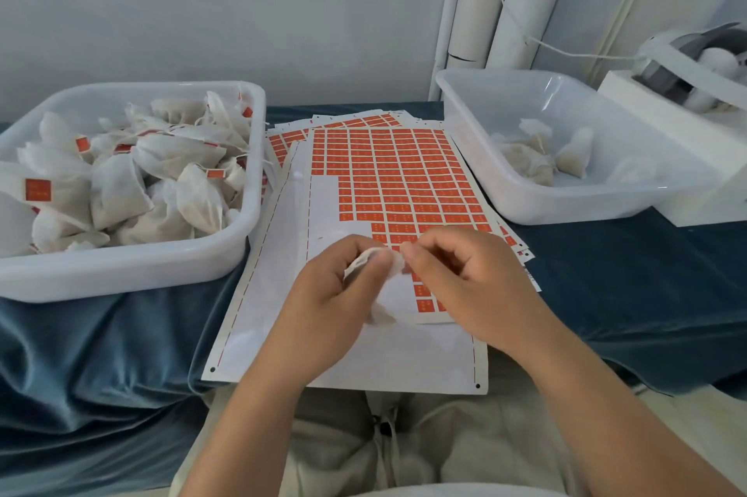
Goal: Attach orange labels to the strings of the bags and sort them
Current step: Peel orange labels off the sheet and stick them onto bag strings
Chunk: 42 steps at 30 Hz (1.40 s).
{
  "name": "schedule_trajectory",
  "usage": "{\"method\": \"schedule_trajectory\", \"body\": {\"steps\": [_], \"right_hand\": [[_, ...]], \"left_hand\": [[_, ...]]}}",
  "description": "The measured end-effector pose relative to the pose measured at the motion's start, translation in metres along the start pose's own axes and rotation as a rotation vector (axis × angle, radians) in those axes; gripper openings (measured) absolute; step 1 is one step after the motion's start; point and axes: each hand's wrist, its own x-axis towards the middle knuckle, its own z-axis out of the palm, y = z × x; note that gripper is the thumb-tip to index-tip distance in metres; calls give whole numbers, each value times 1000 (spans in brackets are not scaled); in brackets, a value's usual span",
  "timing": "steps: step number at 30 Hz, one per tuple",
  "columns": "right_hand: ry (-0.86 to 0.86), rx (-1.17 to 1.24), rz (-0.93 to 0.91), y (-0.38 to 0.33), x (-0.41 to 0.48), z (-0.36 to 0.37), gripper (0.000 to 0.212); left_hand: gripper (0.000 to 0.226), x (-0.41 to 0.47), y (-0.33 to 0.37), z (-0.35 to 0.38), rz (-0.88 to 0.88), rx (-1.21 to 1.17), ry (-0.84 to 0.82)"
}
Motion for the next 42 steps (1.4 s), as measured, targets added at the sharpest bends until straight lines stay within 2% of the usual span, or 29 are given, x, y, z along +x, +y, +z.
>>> {"method": "schedule_trajectory", "body": {"steps": [1,3,6,9,11,13,16,21,26,29,31,32,33,35,37,38,40,42], "right_hand": [[-50,37,30,0,1,-1,28],[-149,194,151,-1,2,-3,32],[-267,637,310,-1,3,-6,38],[-252,1162,337,-1,3,-9,41],[-247,1362,300,-3,4,-10,40],[-246,1408,238,-6,4,-9,38],[-226,1348,181,-10,3,-7,31],[-235,1555,206,-13,-1,-4,34],[-177,1544,209,-15,0,-9,29],[-75,1417,236,-8,7,-21,33],[83,1153,243,0,12,-33,38],[146,954,241,4,14,-35,40],[176,743,251,7,15,-33,41],[182,457,344,15,15,-22,40],[163,419,457,22,15,-9,35],[164,416,493,26,16,-5,34],[171,412,509,32,19,0,33],[160,386,480,36,20,4,33]], "left_hand": [[17,0,1,1,8,9,-20],[22,-1,2,1,29,37,-55],[29,-2,2,-1,15,-10,-65],[34,-3,7,-2,-12,-41,-64],[37,-4,10,-1,-16,-39,-84],[40,-5,11,0,-11,-36,-96],[37,-7,13,7,38,-72,-43],[30,-7,12,14,100,-50,-9],[30,-5,2,14,133,69,-41],[38,2,-9,3,30,238,155],[57,7,-17,-11,-121,302,276],[61,9,-21,-18,-208,220,319],[54,11,-25,-24,-272,85,347],[26,14,-30,-29,-332,-295,385],[19,17,-29,-30,-434,-623,401],[21,17,-30,-30,-469,-698,372],[21,18,-32,-27,-510,-649,244],[38,19,-34,-21,-522,-480,117]]}}
